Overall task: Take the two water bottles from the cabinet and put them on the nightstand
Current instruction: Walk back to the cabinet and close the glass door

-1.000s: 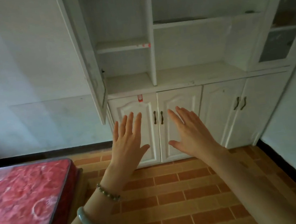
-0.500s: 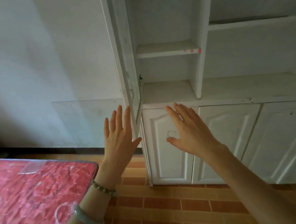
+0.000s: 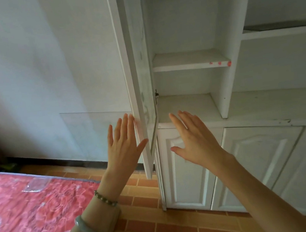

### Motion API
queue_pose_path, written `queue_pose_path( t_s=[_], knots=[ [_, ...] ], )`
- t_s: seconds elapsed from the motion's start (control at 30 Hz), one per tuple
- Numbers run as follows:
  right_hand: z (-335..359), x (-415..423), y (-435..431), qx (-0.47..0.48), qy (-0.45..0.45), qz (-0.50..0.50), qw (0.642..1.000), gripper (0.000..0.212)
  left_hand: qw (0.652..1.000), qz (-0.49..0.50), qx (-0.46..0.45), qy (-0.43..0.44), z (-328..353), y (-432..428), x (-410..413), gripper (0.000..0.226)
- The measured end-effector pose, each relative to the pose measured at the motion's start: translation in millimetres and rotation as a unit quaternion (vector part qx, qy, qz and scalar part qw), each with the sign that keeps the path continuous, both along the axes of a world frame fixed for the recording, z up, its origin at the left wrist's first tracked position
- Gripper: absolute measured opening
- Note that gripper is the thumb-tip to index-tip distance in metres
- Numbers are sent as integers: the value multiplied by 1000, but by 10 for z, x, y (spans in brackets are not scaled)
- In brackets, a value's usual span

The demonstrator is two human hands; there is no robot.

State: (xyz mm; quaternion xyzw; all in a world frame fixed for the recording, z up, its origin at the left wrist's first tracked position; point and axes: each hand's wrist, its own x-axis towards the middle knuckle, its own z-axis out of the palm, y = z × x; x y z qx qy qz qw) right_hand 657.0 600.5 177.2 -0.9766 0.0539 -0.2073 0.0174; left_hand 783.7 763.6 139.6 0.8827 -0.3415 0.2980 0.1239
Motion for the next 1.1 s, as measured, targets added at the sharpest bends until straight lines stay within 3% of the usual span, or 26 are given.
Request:
queue_pose_path(
  t_s=[0.5,1.1],
  knots=[
    [-3,-3,-484,-2,-11,13,1000,89,996,-57,-64,25,-96,-521,-199,65],
    [-44,-787,-1860,9,16,-68,998,89,993,-104,-46,-28,-108,-2291,-661,71]
  ],
)
